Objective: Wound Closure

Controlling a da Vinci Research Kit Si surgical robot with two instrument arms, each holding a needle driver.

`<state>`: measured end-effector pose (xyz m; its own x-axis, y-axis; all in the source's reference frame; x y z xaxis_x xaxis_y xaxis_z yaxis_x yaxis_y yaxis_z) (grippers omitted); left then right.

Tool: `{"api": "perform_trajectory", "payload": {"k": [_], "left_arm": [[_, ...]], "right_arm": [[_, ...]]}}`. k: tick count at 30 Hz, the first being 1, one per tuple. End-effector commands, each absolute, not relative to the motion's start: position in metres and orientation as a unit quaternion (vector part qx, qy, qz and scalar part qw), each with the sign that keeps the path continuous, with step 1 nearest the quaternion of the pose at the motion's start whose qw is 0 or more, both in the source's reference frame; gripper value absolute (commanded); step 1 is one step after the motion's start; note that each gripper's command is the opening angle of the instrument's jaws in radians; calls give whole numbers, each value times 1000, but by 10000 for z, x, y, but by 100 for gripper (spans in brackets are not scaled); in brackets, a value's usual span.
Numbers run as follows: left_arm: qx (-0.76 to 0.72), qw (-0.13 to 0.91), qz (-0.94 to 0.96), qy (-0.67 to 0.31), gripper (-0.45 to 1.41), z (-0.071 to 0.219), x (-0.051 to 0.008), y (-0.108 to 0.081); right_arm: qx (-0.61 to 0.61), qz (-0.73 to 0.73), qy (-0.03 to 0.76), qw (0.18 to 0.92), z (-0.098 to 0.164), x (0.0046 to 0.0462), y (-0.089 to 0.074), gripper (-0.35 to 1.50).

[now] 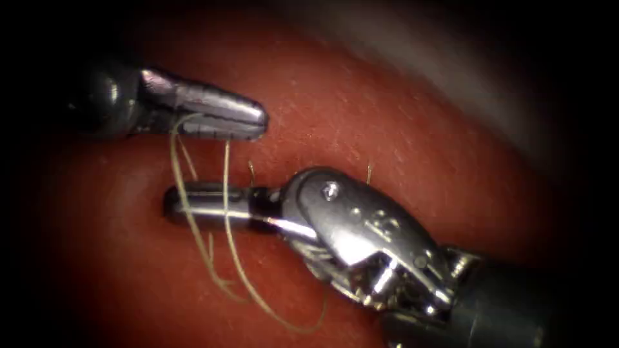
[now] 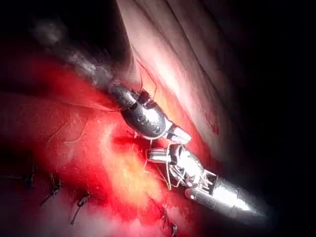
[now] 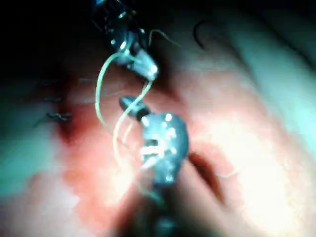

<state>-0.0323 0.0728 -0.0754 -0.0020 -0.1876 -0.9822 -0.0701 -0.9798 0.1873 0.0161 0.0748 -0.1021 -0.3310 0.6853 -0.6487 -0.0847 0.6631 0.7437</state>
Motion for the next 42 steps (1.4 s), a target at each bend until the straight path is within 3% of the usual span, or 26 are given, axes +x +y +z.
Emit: {"api": "perform_trajectory", "payload": {"k": [1, 18, 23, 32, 33, 36, 41, 42], "left_arm": [[705, 40, -702, -92, -35, -749, -328, 727], [695, 55, -710, -98, -35, -726, -322, 712], [690, 60, -714, -107, -35, -716, -335, 698], [681, 52, -724, -98, -35, -698, -363, 673], [677, 48, -728, -96, -35, -695, -374, 669], [674, 45, -731, -97, -35, -692, -390, 667], [672, 48, -734, -90, -35, -691, -401, 663], [669, 51, -736, -87, -35, -690, -401, 662]], "right_arm": [[207, 356, 735, 538, -1020, 167, 750, -35], [229, 376, 774, 455, -1039, 134, 754, -35], [210, 405, 772, 442, -1031, 118, 760, -6], [177, 450, 755, 443, -1025, 87, 766, 9], [161, 466, 736, 463, -1022, 76, 766, 22], [131, 479, 712, 497, -1017, 69, 761, 39], [110, 490, 678, 537, -1011, 63, 750, 46], [100, 495, 662, 554, -1005, 62, 744, 54]]}}
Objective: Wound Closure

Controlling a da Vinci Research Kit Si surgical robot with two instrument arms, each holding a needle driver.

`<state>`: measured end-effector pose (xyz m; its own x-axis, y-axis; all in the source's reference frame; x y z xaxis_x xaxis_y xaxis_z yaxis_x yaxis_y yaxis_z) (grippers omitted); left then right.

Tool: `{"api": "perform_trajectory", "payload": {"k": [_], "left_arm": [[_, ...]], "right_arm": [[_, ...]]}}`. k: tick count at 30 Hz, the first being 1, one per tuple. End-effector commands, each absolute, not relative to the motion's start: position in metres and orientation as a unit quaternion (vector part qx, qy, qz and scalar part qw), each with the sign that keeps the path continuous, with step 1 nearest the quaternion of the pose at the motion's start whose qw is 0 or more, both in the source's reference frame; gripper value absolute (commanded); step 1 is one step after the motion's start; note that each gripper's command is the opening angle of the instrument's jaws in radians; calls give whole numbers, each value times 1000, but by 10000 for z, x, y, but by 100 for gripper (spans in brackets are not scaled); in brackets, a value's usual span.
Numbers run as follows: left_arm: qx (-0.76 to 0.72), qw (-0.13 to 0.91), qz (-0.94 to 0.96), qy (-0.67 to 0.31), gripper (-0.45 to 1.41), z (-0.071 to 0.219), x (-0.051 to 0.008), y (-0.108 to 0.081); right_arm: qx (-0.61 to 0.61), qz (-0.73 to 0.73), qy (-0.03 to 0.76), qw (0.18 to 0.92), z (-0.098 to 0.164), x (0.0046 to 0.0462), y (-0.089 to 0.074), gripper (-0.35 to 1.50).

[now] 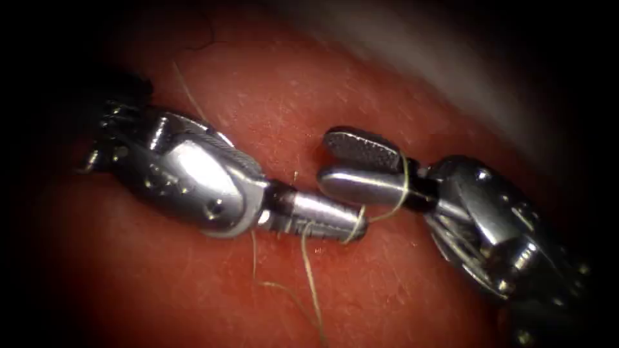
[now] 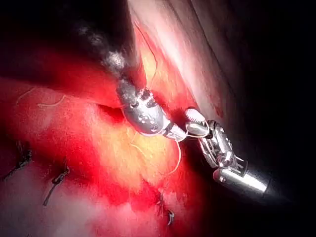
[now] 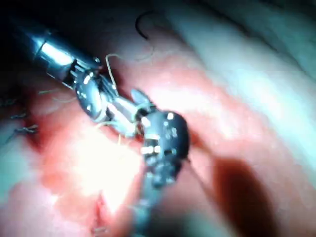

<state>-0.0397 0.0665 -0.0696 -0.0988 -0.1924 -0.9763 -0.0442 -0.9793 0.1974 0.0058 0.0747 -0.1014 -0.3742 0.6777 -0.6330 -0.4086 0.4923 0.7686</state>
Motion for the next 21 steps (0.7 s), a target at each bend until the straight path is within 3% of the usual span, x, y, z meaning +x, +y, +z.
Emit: {"api": "perform_trajectory", "payload": {"k": [1, 21], "left_arm": [[665, 51, -740, -80, -35, -686, -401, 659], [656, 46, -751, -54, -35, -677, -407, 636]], "right_arm": [[91, 502, 646, 568, -997, 60, 736, 61], [188, 692, 520, 465, -930, 39, 685, 64]]}}
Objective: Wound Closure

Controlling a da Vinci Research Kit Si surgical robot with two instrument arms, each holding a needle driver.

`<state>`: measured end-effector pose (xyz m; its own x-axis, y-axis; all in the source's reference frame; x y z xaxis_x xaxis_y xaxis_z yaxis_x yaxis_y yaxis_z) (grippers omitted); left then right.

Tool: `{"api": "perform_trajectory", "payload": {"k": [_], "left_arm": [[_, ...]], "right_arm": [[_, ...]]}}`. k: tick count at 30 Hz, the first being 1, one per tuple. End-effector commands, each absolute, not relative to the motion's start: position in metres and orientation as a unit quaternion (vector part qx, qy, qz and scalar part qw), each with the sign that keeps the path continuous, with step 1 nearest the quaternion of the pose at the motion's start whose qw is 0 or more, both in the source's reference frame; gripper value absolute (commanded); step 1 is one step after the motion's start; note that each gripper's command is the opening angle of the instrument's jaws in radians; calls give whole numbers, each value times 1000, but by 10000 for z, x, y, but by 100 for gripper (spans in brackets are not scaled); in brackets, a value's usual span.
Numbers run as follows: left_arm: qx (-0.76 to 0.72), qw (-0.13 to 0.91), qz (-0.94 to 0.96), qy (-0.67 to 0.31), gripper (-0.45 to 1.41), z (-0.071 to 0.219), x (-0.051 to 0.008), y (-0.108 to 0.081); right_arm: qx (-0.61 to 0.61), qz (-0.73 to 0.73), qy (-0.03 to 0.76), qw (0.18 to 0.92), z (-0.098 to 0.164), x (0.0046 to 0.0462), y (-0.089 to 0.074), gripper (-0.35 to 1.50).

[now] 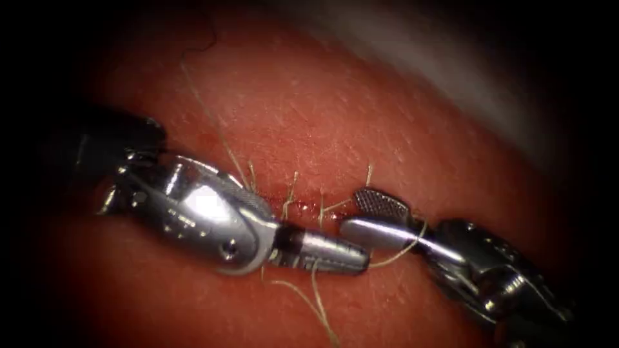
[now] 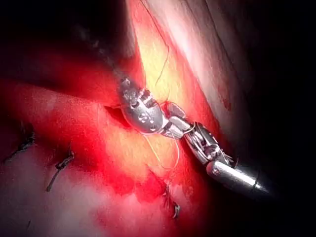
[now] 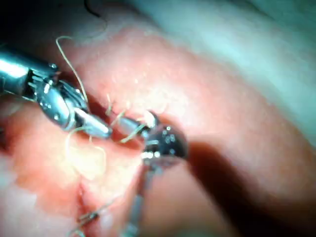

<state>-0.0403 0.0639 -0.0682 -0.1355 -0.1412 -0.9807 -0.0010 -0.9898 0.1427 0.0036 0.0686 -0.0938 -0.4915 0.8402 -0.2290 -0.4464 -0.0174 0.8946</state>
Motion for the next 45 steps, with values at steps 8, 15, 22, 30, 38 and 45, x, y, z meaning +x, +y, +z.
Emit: {"api": "perform_trajectory", "payload": {"k": [8, 15, 22, 30, 38, 45], "left_arm": [[655, 45, -753, -49, -35, -679, -408, 633], [654, 46, -753, -49, -35, -679, -411, 634], [653, 46, -754, -44, -35, -679, -408, 632], [651, 51, -757, -40, -35, -677, -406, 632], [651, 51, -756, -40, -35, -677, -405, 632], [650, 51, -757, -37, -35, -676, -406, 631]], "right_arm": [[188, 738, 491, 423, -891, 11, 690, 81], [228, 731, 487, 419, -888, 45, 689, 98], [258, 714, 513, 401, -902, 65, 699, 96], [266, 707, 521, 398, -907, 71, 704, 69], [234, 716, 524, 398, -908, 60, 713, 83], [224, 712, 531, 402, -913, 62, 723, 78]]}}
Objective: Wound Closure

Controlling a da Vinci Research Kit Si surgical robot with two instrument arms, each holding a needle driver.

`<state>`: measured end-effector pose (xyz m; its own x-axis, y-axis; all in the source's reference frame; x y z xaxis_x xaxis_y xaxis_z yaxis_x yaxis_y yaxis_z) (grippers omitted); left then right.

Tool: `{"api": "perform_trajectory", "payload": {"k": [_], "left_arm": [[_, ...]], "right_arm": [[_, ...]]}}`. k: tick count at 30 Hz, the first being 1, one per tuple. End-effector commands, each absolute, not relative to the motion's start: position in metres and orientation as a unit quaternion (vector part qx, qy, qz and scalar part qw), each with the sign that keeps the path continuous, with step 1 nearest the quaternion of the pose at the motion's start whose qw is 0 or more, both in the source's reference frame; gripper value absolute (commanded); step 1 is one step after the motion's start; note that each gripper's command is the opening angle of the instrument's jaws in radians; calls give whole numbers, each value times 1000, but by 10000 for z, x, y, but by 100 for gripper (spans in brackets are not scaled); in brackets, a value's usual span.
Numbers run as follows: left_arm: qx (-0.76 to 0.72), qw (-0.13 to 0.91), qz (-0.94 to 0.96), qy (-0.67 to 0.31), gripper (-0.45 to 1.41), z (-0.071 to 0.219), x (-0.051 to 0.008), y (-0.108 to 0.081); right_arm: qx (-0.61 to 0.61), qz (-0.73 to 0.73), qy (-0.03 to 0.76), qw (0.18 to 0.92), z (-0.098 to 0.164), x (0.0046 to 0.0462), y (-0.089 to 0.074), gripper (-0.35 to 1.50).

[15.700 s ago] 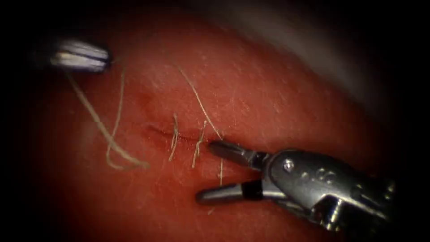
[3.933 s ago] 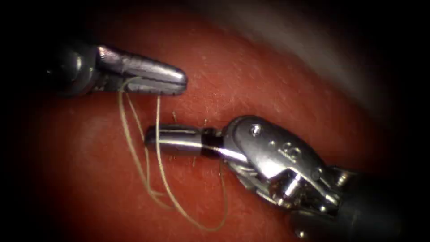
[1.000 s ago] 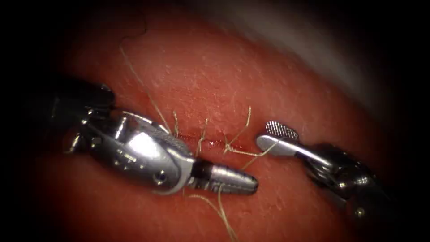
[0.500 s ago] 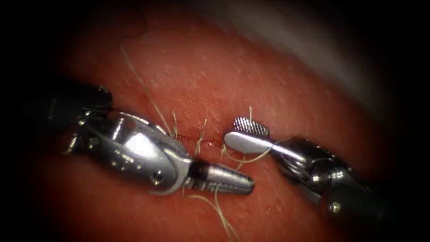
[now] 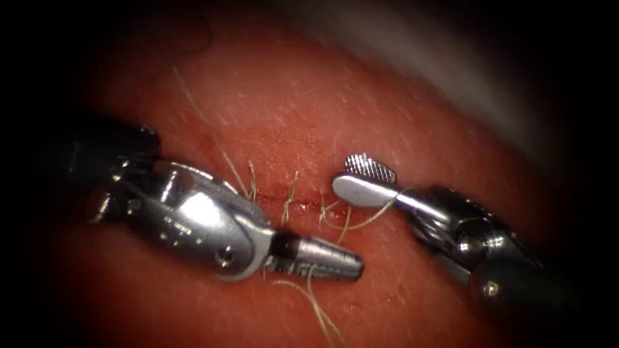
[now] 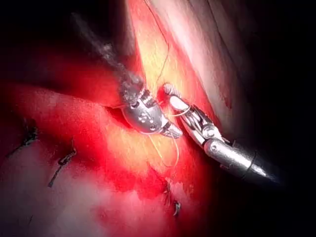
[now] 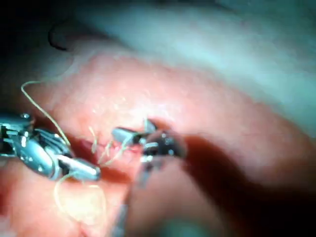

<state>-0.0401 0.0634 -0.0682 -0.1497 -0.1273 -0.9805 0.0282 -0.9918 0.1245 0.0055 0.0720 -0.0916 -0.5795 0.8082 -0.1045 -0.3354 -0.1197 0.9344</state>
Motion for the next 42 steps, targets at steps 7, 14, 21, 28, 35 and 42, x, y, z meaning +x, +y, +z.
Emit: {"api": "perform_trajectory", "payload": {"k": [7, 14, 21, 28, 35, 42], "left_arm": [[648, 52, -759, -36, -35, -676, -404, 630], [646, 31, -762, -29, -35, -687, -385, 642], [641, -1, -767, -28, -35, -710, -352, 694], [626, -13, -780, -19, -35, -704, -348, 744], [605, -33, -796, 0, -35, -674, -354, 787], [594, -46, -803, 25, -35, -643, -356, 819]], "right_arm": [[210, 698, 538, 423, -917, 57, 720, -35], [163, 658, 555, 482, -945, 48, 721, -35], [104, 613, 559, 549, -979, 60, 719, -35], [60, 577, 556, 595, -982, 66, 720, -35], [19, 526, 545, 653, -997, 79, 714, -35], [-15, 444, 525, 726, -1013, 88, 706, -35]]}}
